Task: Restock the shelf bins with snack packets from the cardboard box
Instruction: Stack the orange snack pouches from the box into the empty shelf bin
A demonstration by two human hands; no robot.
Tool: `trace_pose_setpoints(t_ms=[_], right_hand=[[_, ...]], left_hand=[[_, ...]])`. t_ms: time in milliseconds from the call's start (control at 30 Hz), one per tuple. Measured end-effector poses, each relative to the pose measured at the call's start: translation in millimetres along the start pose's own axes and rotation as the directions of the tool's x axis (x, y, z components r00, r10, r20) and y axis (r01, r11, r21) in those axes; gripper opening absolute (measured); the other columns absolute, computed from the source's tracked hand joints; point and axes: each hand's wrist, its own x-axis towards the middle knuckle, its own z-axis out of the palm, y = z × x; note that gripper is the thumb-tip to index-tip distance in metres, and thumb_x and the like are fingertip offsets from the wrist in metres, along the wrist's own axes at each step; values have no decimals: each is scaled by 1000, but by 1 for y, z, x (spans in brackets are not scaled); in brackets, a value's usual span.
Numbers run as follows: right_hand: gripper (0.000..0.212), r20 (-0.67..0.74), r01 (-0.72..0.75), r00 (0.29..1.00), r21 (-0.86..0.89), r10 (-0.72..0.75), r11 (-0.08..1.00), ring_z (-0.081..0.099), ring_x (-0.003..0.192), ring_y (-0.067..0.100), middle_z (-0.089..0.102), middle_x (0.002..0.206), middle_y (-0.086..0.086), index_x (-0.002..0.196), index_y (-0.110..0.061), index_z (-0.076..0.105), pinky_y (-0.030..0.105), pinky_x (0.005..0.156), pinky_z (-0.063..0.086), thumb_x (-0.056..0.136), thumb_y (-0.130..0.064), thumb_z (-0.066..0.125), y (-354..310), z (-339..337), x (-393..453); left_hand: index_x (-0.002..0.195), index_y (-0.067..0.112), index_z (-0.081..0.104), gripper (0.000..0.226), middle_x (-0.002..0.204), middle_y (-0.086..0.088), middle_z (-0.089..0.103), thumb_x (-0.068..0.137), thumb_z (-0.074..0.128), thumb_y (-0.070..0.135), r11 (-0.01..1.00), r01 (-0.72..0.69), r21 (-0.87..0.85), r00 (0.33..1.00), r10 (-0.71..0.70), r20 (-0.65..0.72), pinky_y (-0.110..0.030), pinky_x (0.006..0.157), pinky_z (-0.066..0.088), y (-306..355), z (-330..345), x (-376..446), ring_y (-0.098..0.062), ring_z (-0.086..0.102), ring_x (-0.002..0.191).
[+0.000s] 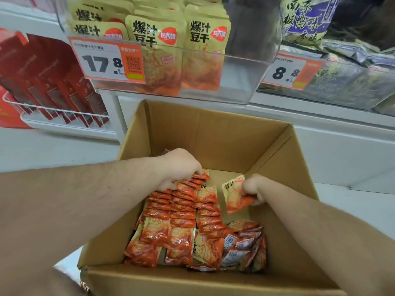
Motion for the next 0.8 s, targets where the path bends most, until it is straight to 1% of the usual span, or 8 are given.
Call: trace_pose_setpoints(t_ms=[67, 133, 333, 400, 500, 567, 700, 800], right_hand=[[17, 85, 74, 989, 410, -119, 909, 69, 72, 23, 70, 87, 13, 105, -3, 61, 36, 64, 59, 95, 7, 51, -13, -4, -15], [26, 230, 97, 927, 618, -297, 780, 73, 82, 22, 74, 100, 12, 118, -4, 60, 37, 71, 61, 94, 3, 53, -29, 7, -37], [21, 406, 200, 764, 589, -501, 783, 66, 95, 22, 70, 102, 8, 112, -12, 63, 42, 95, 51, 96, -4, 51, -60, 43, -69], [18, 364, 209, 817, 537, -448, 817, 68, 96, 24, 71, 98, 8, 109, -13, 67, 41, 91, 54, 94, -17, 59, -61, 36, -56], [15, 62, 168, 976, 395, -209, 903, 69, 77, 21, 66, 84, 6, 104, -11, 65, 34, 71, 55, 92, -20, 62, -49, 27, -15], [12, -37, 93, 996, 270, -86, 958, 58, 62, 17, 59, 77, 6, 97, -11, 63, 29, 62, 50, 96, -17, 53, -37, 36, 6], [32, -3, -37, 999, 193, 38, 980, 41, 49, 14, 44, 60, 4, 68, -9, 47, 19, 39, 37, 100, -12, 46, -22, 69, 30], [19, -81, -29, 996, 178, 44, 984, 43, 51, 19, 49, 65, 8, 77, -6, 56, 23, 50, 38, 95, -13, 54, -17, 89, 57]], left_hand=[[103, 17, 61, 10, 118, -4, 59, 93, 62, 17, 991, 53, -123, 997, -59, -43, -45, 88, 51, 2, -3, -2, -20, 58, 110], [107, 15, 61, 16, 116, -2, 59, 93, 64, 22, 967, 96, -236, 994, -107, -32, -51, 91, 51, 6, -6, -5, -21, 57, 111], [110, 5, 67, 30, 99, -14, 73, 81, 73, -1, 934, 52, -353, 993, -87, -84, -42, 79, 59, -4, -17, 5, -30, 71, 87], [111, 9, 67, 33, 103, -11, 73, 81, 71, -4, 957, 22, -289, 989, -63, -133, -40, 82, 58, -10, -23, 8, -28, 70, 91], [105, 13, 66, 26, 103, -9, 72, 84, 69, -3, 973, 19, -229, 987, -55, -154, -40, 89, 55, -17, -32, 11, -27, 68, 95], [105, 12, 65, 25, 102, -9, 71, 85, 68, -3, 979, 26, -202, 988, -56, -144, -40, 87, 54, -21, -34, 13, -27, 68, 94], [105, 13, 65, 26, 101, -8, 73, 85, 70, -3, 981, 45, -186, 991, -67, -112, -37, 79, 57, -30, -35, 18, -25, 70, 90], [106, 14, 65, 28, 97, -7, 75, 85, 71, -3, 981, 62, -184, 993, -80, -91, -36, 75, 59, -36, -35, 20, -24, 72, 87]])
